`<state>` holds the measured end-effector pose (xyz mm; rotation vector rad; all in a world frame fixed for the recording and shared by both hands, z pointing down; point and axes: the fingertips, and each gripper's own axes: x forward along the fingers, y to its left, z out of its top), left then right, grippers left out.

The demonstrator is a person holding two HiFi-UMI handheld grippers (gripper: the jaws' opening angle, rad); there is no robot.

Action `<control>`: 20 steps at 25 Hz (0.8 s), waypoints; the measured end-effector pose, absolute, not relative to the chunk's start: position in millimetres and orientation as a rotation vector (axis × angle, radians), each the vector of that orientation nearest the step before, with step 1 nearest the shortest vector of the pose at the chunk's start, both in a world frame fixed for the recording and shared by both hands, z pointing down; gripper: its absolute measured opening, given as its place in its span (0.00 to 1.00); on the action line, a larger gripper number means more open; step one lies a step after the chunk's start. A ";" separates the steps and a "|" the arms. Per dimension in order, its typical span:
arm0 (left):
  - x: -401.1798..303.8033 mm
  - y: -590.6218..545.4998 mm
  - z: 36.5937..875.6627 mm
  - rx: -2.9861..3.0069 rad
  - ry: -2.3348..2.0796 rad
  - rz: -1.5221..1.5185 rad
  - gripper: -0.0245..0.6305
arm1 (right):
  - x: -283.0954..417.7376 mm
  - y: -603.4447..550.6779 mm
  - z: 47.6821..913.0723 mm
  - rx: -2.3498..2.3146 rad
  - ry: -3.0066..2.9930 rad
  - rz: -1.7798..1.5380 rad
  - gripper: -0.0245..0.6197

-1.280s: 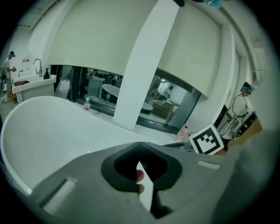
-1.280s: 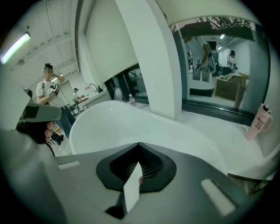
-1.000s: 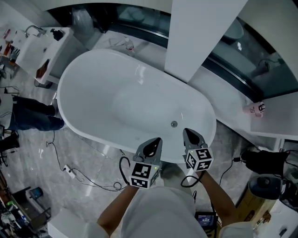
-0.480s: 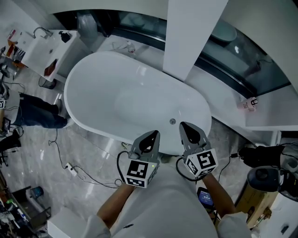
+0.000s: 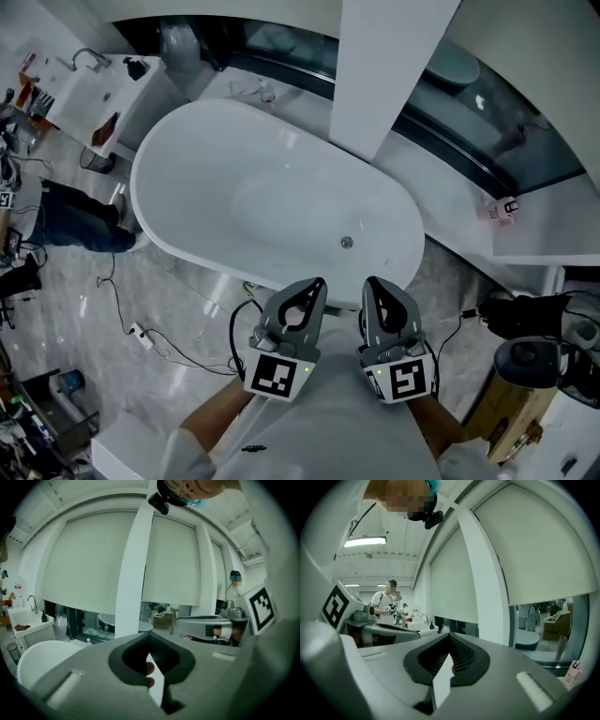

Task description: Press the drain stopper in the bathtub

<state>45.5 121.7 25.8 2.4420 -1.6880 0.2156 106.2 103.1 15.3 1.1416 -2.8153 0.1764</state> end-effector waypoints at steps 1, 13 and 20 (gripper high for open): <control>47.0 123.8 27.7 2.448 -1.676 0.231 0.04 | 104.2 108.0 15.8 1.140 -2.811 0.166 0.03; 83.1 106.1 28.8 2.575 -1.548 0.318 0.04 | 127.3 96.9 28.4 1.193 -2.755 0.231 0.03; 88.2 104.5 34.4 2.568 -1.554 0.340 0.04 | 142.4 88.9 36.2 1.248 -2.736 0.296 0.03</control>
